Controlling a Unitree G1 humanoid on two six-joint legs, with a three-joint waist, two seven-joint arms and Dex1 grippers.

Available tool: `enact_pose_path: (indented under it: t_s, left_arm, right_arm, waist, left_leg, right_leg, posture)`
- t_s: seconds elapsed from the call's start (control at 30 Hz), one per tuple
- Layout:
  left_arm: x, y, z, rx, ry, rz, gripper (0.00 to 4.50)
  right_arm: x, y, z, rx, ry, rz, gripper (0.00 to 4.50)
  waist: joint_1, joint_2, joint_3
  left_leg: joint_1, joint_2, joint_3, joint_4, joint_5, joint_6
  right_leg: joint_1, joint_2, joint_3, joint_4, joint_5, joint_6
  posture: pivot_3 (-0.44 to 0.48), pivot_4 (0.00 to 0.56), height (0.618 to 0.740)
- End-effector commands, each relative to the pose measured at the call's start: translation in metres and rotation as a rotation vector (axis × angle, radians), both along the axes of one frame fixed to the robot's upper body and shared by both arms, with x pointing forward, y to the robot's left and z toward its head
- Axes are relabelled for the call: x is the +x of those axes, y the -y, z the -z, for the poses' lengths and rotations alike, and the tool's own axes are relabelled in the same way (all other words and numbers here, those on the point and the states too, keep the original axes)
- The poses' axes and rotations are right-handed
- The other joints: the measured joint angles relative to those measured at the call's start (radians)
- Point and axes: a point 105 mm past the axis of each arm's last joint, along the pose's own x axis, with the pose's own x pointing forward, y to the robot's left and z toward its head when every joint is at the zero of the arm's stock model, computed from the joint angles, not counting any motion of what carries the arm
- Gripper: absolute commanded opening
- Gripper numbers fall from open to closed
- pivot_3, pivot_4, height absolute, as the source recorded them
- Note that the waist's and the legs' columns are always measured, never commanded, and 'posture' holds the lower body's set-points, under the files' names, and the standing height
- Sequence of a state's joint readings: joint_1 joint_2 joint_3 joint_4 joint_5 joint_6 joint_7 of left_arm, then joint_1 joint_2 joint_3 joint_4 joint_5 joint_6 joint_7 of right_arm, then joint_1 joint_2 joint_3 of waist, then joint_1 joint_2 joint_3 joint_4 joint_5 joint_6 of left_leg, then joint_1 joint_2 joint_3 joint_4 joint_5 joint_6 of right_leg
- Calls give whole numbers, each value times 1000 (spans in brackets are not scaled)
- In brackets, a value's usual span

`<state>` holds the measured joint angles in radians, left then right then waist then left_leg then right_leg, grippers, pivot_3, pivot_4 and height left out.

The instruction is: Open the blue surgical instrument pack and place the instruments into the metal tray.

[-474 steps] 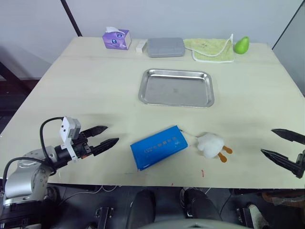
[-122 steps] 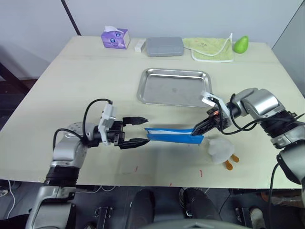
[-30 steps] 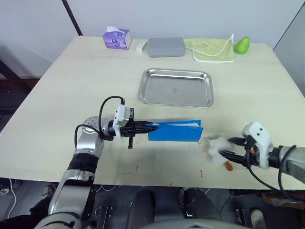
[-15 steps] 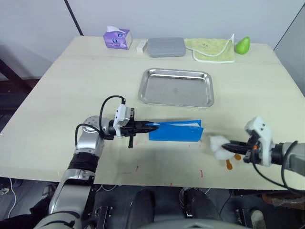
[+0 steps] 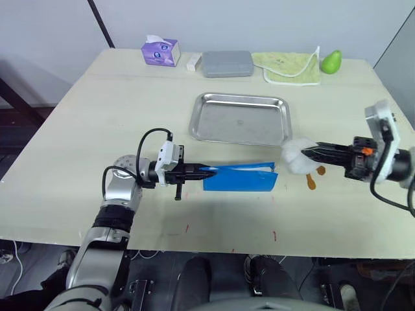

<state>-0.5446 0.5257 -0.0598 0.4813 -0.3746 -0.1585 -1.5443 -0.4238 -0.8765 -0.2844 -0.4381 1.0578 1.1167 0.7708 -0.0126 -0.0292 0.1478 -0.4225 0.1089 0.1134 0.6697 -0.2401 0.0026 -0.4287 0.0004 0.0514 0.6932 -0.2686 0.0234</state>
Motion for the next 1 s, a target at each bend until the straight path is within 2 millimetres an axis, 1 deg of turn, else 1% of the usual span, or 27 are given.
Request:
enact_pose_path:
  t_s: [0.03, 0.13, 0.3, 0.47, 0.6, 0.7, 0.83, 1.0]
  left_arm:
    - [-5, 3, 6, 59, -4, 46, 0]
    - [-5, 3, 7, 65, -5, 47, 0]
    - [-7, 3, 8, 76, -11, 55, 0]
    - [-7, 4, 9, 84, -13, 59, 0]
    - [-7, 3, 9, 88, -16, 58, 0]
    - [-7, 3, 11, 91, -17, 57, 0]
    - [-7, 2, 12, 95, -20, 56, 0]
    - [-7, 2, 13, 97, -22, 51, 0]
  right_arm:
    - [-1, -17, -12, -13, 92, -61, 30]
    - [6, -44, -12, 17, 113, -121, 30]
    - [20, -80, -9, 23, 134, -177, 30]
    - [28, -105, -9, 15, 149, -221, 30]
    - [33, -126, -1, -2, 141, -250, 30]
    - [35, -138, 1, 3, 139, -263, 30]
    - [37, -151, -1, 20, 141, -278, 30]
    - [35, -158, -5, 28, 147, -309, 30]
  waist:
    - [1, 0, 0]
    - [0, 0, 0]
    - [-4, 1, 0]
    - [0, 1, 0]
    - [-1, 1, 0]
    - [-1, 1, 0]
    - [-1, 1, 0]
    - [-1, 1, 0]
  left_leg:
    - [0, 0, 0, 0, 0, 0]
    - [0, 0, 0, 0, 0, 0]
    - [-1, 0, 0, 0, 0, 0]
    - [-4, 0, 0, 0, 0, 0]
    - [-4, 0, 0, 1, 0, 0]
    - [-4, 0, 0, 1, 0, 0]
    - [-5, 0, -1, 1, 0, 0]
    - [-5, 0, -1, 1, 0, 0]
  right_leg:
    - [0, 0, 0, 0, 0, 0]
    - [0, 0, 0, 0, 0, 0]
    - [-2, 0, 0, 1, 0, 0]
    - [-4, 0, -1, 0, 0, 0]
    - [-4, 0, -1, 1, 0, 0]
    - [-4, 0, -2, 1, 0, 0]
    - [-4, 0, -2, 1, 0, 0]
    - [-4, 0, -3, 1, 0, 0]
  posture:
    - [0, 150, 740]
    - [0, 150, 740]
    - [0, 150, 740]
    - [0, 150, 740]
    - [0, 150, 740]
    - [0, 150, 740]
    - [0, 150, 740]
    - [0, 150, 740]
